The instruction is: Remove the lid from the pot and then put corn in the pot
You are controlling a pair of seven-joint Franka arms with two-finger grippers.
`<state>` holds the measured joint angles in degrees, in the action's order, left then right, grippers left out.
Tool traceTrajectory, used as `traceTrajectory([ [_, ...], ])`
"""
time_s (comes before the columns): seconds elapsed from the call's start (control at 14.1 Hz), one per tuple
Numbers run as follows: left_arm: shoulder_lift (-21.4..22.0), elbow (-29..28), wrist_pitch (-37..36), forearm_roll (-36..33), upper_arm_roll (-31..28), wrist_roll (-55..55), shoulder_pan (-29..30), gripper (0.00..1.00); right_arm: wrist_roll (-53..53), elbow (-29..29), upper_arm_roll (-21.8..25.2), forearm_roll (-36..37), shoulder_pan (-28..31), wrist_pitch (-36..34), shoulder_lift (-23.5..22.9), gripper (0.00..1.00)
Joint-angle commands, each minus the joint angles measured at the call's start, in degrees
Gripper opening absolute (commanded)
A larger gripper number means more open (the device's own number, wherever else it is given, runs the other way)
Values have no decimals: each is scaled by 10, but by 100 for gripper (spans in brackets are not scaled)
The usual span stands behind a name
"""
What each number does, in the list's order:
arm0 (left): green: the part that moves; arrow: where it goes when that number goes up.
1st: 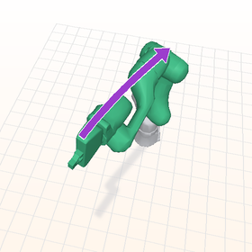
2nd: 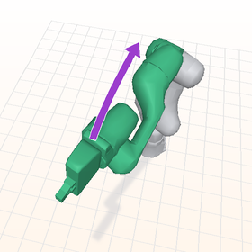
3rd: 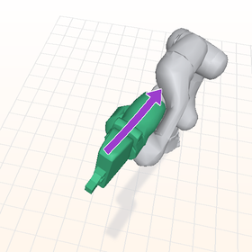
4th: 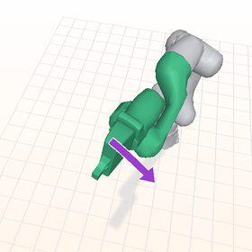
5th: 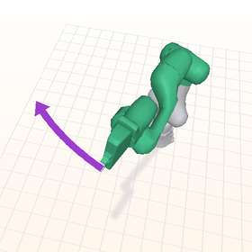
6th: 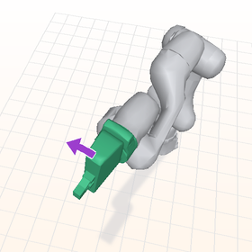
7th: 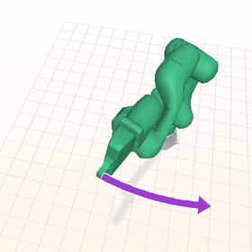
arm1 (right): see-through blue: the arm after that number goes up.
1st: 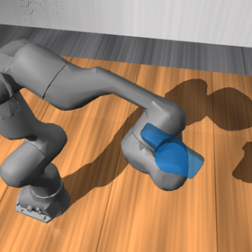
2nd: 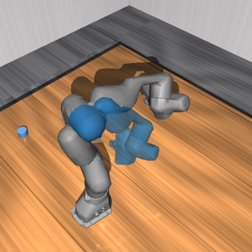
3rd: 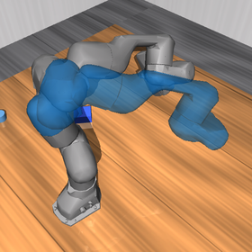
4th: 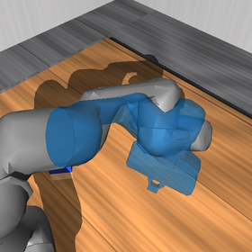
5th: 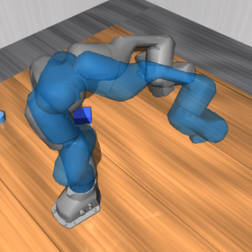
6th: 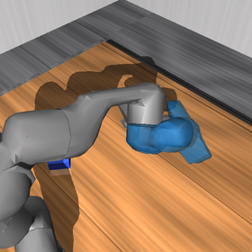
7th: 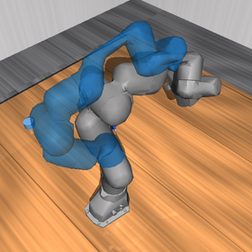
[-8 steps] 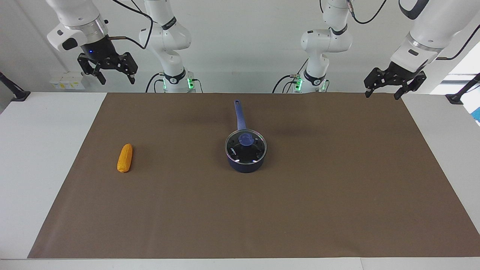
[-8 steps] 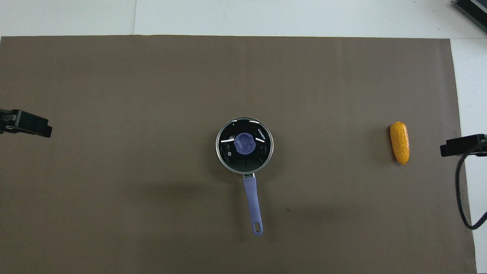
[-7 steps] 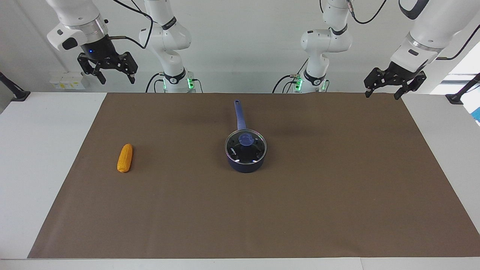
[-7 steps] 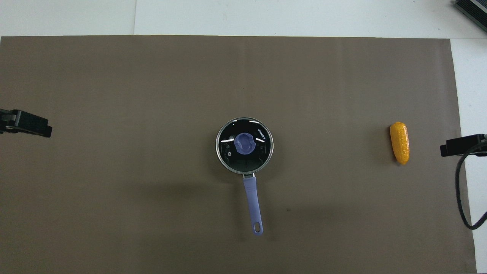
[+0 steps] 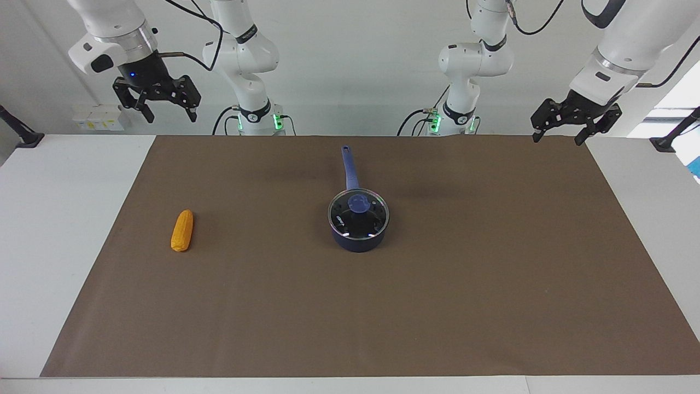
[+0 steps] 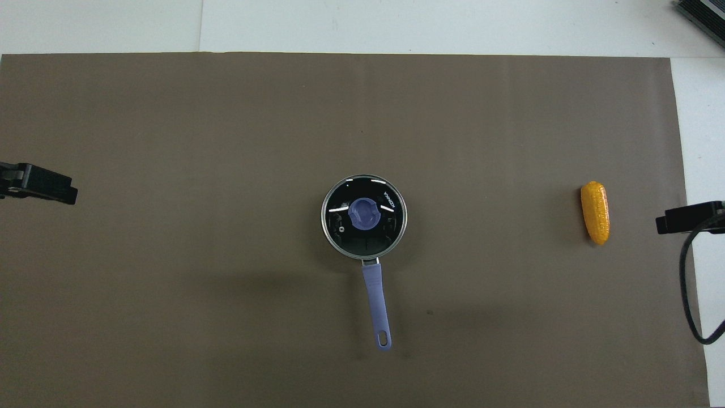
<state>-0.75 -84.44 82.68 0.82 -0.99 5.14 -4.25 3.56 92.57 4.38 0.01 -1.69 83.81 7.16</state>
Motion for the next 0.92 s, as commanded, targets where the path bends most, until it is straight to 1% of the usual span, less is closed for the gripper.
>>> traceTrajectory([
  [0.0, -1, 8, -6, 8, -1, 7, -1, 100, 20, 2, -2, 9, 7, -3, 7, 100],
  [0.36, -1, -10, 10, 9, 7, 0, -10, 100, 20, 2, -2, 9, 7, -3, 7, 100],
  [0.57, -3, -26, 20, 9, 7, -19, -37, 100, 20, 3, -2, 9, 7, -4, 7, 100],
  [0.85, 1, -69, 67, 9, 7, -63, -87, 100, 20, 4, -2, 9, 7, -4, 8, 100],
])
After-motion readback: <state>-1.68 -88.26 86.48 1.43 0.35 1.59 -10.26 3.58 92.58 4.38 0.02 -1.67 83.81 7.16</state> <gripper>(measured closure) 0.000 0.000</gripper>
